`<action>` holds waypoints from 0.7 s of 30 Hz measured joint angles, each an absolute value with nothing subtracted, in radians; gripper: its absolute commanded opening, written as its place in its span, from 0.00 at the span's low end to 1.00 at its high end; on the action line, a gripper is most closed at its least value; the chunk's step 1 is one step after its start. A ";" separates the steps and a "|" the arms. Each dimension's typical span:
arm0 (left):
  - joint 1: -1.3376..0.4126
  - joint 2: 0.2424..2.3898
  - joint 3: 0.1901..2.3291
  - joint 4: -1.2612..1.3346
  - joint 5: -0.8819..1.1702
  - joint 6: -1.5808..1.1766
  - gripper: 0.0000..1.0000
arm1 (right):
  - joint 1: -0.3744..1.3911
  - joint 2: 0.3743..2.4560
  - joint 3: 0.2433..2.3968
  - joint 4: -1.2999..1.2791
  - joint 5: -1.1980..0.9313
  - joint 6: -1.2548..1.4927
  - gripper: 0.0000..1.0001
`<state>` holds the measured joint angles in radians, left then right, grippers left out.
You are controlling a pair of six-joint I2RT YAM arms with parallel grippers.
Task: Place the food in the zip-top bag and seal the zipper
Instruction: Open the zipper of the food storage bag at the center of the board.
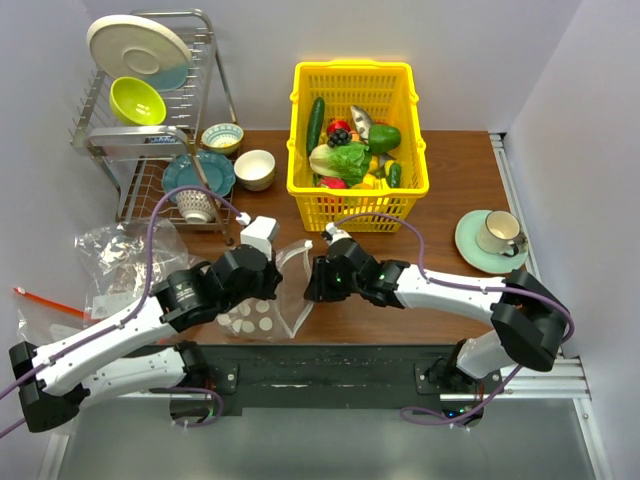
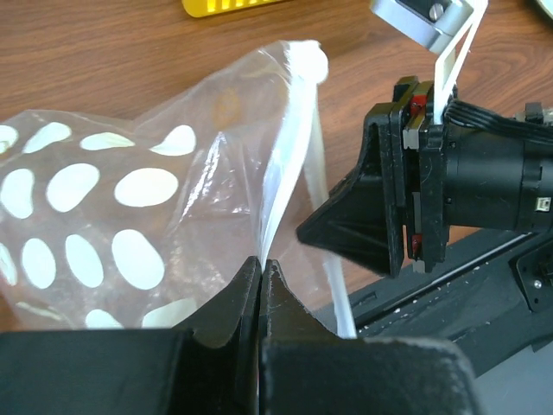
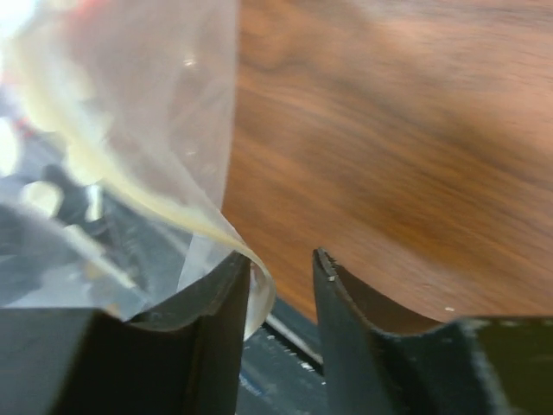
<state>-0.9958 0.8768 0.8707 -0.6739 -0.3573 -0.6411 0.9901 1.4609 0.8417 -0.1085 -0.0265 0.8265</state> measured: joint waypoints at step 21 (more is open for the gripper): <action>-0.996 0.950 0.896 -0.708 -0.356 -0.635 0.00 | 0.995 1.316 0.738 -0.216 0.096 0.815 0.33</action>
<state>-0.9958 0.9501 0.8963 -0.7082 -0.3557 -0.6346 0.9947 1.3163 0.7376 -0.2161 0.0963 0.8154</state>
